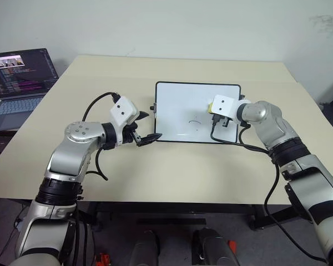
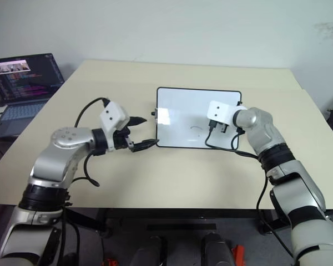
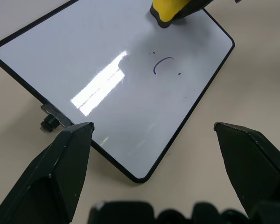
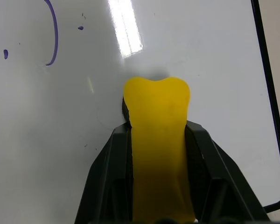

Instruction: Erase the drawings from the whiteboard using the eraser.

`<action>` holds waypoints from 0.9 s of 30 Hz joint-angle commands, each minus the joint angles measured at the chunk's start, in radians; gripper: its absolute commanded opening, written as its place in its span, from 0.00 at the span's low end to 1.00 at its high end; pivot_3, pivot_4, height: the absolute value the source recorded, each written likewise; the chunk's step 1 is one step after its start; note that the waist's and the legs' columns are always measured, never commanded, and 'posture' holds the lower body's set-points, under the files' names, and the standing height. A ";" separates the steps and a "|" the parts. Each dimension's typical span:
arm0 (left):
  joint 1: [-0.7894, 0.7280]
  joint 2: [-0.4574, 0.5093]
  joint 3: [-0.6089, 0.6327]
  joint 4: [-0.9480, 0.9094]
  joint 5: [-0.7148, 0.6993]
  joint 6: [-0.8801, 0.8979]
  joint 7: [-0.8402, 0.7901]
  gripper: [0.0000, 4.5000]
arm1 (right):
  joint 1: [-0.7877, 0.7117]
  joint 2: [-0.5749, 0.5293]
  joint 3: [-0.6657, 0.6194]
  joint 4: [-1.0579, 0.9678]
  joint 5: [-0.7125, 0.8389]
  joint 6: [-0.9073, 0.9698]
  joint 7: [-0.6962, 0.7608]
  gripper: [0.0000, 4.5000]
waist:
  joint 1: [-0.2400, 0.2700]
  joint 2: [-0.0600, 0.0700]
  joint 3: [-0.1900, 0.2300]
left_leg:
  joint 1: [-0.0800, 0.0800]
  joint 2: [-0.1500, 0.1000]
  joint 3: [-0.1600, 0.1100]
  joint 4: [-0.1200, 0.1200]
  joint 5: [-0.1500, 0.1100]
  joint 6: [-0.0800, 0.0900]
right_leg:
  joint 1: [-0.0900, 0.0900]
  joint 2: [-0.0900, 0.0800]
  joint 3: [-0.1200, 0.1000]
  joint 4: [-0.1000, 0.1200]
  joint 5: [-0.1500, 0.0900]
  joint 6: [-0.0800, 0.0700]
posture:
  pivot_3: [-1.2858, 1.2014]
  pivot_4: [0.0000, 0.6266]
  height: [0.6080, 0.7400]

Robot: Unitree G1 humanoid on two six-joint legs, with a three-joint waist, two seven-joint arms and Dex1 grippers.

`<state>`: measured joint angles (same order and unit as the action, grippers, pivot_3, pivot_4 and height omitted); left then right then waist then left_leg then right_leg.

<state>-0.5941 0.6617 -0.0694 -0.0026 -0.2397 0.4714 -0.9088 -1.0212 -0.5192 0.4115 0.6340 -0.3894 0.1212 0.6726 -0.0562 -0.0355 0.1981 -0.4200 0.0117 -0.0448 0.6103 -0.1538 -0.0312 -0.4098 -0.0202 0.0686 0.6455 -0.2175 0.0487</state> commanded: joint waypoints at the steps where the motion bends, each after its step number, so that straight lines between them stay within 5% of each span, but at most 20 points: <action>1: -0.025 -0.003 0.009 -0.011 -0.001 -0.019 -0.003 1.00 | 0.009 0.011 0.002 0.005 -0.027 0.043 0.006 0.25 | -0.001 0.000 0.000 | 0.000 0.000 0.000 0.000 0.000 0.000 | 0.000 0.000 0.000 0.000 0.000 0.000 | 0.52 0.24 1.00; 21: 0.001 -0.006 0.015 -0.044 -0.008 0.000 0.014 1.00 | -0.105 0.294 0.035 0.034 -0.048 0.065 -0.039 0.25 | -0.036 0.000 0.000 | 0.002 0.001 0.000 -0.005 0.000 0.000 | -0.002 0.001 0.000 0.000 0.000 -0.001 | 0.52 0.24 1.00; 27: -0.002 -0.011 0.013 -0.044 -0.008 0.001 0.017 1.00 | -0.119 0.299 0.019 0.045 -0.053 0.069 -0.065 0.25 | -0.030 0.000 0.000 | -0.001 0.001 0.000 -0.009 0.000 0.000 | -0.006 0.001 0.000 0.001 0.000 -0.001 | 0.52 0.24 1.00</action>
<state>-0.5880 0.6525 -0.0753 -0.0094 -0.2411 0.4769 -0.8993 -1.1060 -0.2036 0.4516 0.6846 -0.4334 0.1863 0.6297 -0.0860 -0.0355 0.1981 -0.4216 0.0124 -0.0448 0.6012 -0.1540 -0.0314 -0.4171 -0.0188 0.0685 0.6464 -0.2174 0.0474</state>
